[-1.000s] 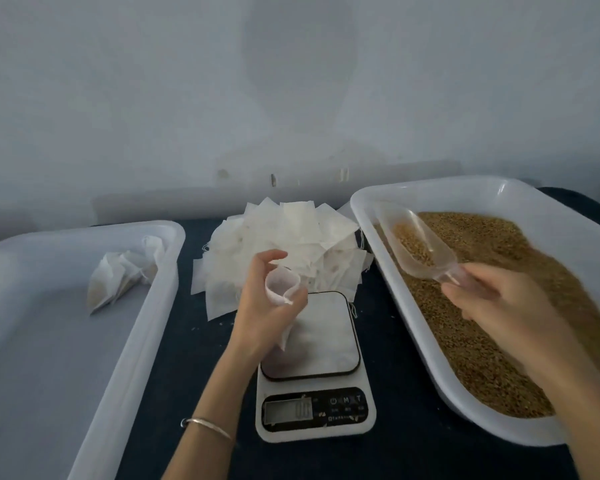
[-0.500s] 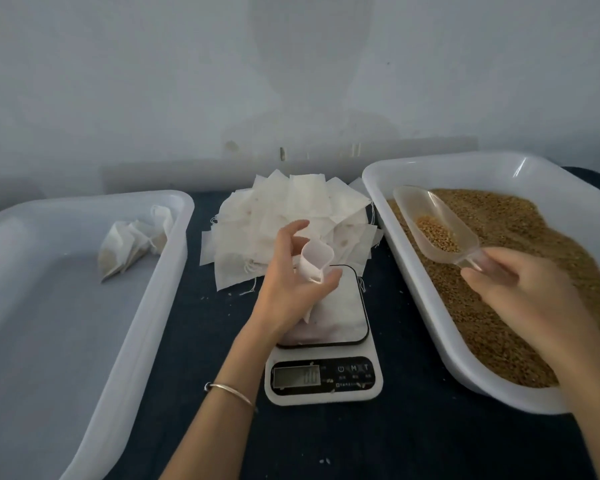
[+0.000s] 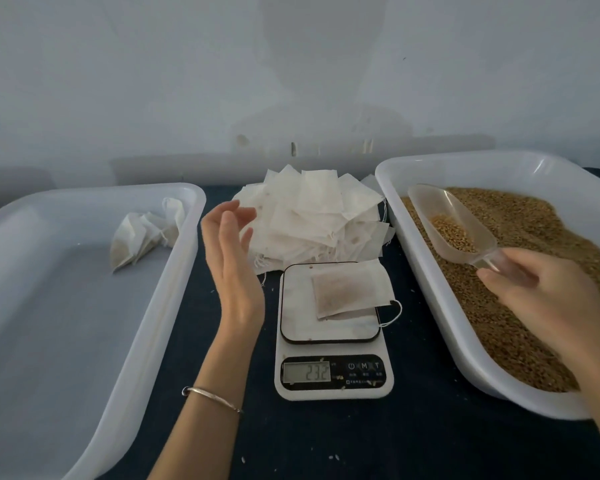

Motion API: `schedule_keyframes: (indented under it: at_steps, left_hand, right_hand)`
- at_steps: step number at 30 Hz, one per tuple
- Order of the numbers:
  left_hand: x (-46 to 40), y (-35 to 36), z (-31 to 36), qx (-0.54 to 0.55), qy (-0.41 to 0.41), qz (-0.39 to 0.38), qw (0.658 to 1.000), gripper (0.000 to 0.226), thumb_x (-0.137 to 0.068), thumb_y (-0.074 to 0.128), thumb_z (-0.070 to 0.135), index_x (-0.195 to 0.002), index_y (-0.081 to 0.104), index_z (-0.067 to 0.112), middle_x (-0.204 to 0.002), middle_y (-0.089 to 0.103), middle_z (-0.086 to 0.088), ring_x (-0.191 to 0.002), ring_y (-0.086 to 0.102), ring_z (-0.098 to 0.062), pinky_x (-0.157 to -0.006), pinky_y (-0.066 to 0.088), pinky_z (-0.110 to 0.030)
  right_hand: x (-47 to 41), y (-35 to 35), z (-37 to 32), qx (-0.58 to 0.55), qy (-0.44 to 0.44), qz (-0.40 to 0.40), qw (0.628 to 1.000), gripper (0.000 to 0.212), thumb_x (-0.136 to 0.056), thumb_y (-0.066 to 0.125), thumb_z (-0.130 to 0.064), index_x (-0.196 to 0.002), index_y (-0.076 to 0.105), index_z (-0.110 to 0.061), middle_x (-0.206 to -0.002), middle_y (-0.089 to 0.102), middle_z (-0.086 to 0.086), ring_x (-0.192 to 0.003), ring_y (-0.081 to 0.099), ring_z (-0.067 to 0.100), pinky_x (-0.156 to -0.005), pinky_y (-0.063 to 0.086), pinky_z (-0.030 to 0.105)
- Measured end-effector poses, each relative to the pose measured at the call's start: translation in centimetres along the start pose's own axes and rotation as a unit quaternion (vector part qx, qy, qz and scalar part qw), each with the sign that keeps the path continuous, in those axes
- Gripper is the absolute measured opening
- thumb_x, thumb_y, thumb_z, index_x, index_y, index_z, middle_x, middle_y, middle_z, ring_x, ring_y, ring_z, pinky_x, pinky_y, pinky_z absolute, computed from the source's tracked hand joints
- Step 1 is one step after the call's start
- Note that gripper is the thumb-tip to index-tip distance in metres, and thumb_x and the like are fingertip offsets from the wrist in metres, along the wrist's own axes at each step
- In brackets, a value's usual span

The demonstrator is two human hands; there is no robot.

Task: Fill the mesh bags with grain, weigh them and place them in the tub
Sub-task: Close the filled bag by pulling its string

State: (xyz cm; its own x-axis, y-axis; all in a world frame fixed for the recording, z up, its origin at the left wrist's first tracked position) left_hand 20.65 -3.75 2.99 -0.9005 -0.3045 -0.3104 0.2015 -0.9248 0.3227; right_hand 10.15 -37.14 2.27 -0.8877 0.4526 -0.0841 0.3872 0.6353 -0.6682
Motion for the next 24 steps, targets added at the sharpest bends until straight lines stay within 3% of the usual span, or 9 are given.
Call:
schedule_keyframes:
  at_steps: [5, 11, 15, 17, 19, 20, 22, 24]
  left_hand:
    - [-0.2, -2.0, -0.5, 0.013, -0.007, 0.046, 0.999, 0.019, -0.099, 0.035, 0.026, -0.097, 0.053, 0.021, -0.099, 0.062, -0.005, -0.101, 0.06, -0.014, -0.103, 0.046, -0.035]
    - [-0.4, -3.2, -0.6, 0.007, -0.011, 0.067, 0.998, 0.017, -0.092, 0.039, 0.031, -0.092, 0.054, 0.023, -0.097, 0.063, -0.005, -0.094, 0.062, -0.01, -0.096, 0.05, -0.032]
    - [-0.3, -2.7, -0.3, -0.043, 0.008, 0.043, 0.998, 0.01, -0.09, 0.046, 0.02, -0.093, 0.055, 0.021, -0.09, 0.06, 0.0, -0.083, 0.059, -0.006, -0.082, 0.049, -0.028]
    - [0.0, -0.4, 0.2, -0.135, 0.045, -0.03, 0.989, 0.014, -0.09, 0.048, 0.013, -0.094, 0.058, 0.022, -0.081, 0.058, 0.008, -0.072, 0.053, -0.001, -0.071, 0.043, -0.017]
    - [1.2, 4.9, -0.2, -0.229, 0.06, -0.201, 0.951, 0.017, -0.093, 0.051, 0.013, -0.1, 0.061, 0.025, -0.071, 0.054, 0.013, -0.059, 0.046, 0.0, -0.058, 0.038, -0.012]
    - [2.4, 7.8, -0.9, -0.277, 0.062, -0.299, 0.911, 0.017, -0.095, 0.052, 0.019, -0.105, 0.062, 0.028, -0.07, 0.052, 0.013, -0.058, 0.045, -0.001, -0.056, 0.039, -0.015]
    - [5.2, 12.3, -2.4, -0.424, 0.119, -0.438, 0.784, 0.022, -0.099, 0.047, 0.033, -0.115, 0.062, 0.033, -0.08, 0.053, 0.01, -0.067, 0.049, -0.007, -0.065, 0.045, -0.024]
    - [6.6, 14.4, -3.5, -0.547, 0.17, -0.482, 0.663, 0.032, -0.101, 0.038, 0.043, -0.112, 0.064, 0.028, -0.088, 0.052, 0.006, -0.077, 0.051, -0.013, -0.072, 0.045, -0.031]
  right_hand:
    - [0.1, -0.2, -0.3, 0.005, -0.007, 0.008, 1.0, 0.02, -0.087, 0.064, -0.028, -0.077, 0.057, -0.044, -0.08, 0.063, -0.02, -0.075, 0.059, 0.006, -0.058, 0.035, 0.023]
    - [0.2, -0.2, -0.2, 0.004, 0.002, 0.012, 1.0, 0.013, -0.087, 0.064, -0.029, -0.094, 0.06, -0.039, -0.084, 0.061, -0.024, -0.078, 0.059, 0.005, -0.068, 0.039, 0.031]
    - [0.2, -0.2, -0.3, 0.015, 0.008, 0.015, 1.0, 0.014, -0.087, 0.065, -0.028, -0.095, 0.06, -0.038, -0.085, 0.059, -0.026, -0.078, 0.056, 0.002, -0.07, 0.038, 0.031]
    - [0.1, -0.3, -0.2, 0.02, 0.006, 0.021, 1.0, 0.013, -0.087, 0.065, -0.027, -0.097, 0.063, -0.036, -0.085, 0.058, -0.027, -0.079, 0.054, -0.003, -0.063, 0.035, 0.026]
    - [0.0, -0.4, -0.1, 0.03, 0.003, 0.025, 0.999, 0.015, -0.087, 0.065, -0.027, -0.101, 0.065, -0.032, -0.085, 0.056, -0.028, -0.079, 0.048, -0.009, -0.061, 0.033, 0.021]
    - [-0.1, -0.4, 0.0, 0.034, 0.001, 0.027, 0.999, 0.016, -0.087, 0.065, -0.026, -0.103, 0.066, -0.03, -0.085, 0.055, -0.029, -0.079, 0.047, -0.01, -0.06, 0.032, 0.019]
    - [-0.1, -0.5, -0.1, 0.037, -0.001, 0.029, 0.999, 0.017, -0.087, 0.065, -0.026, -0.103, 0.067, -0.028, -0.084, 0.055, -0.028, -0.078, 0.046, -0.01, -0.06, 0.031, 0.017]
    - [0.0, -0.7, -0.3, 0.036, -0.005, 0.032, 0.999, 0.015, -0.087, 0.064, -0.028, -0.101, 0.067, -0.028, -0.084, 0.057, -0.027, -0.077, 0.048, -0.008, -0.059, 0.031, 0.016]
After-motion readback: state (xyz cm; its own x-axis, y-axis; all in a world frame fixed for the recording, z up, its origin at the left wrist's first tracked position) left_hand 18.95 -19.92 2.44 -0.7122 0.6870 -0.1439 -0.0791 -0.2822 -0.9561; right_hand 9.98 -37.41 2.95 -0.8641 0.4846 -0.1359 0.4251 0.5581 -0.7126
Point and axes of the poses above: each hand's wrist, its own x-axis away from the middle knuckle, its own y-axis out of the palm, z = x × y, the point moved 9 cm from there along -x, towards the middle knuckle
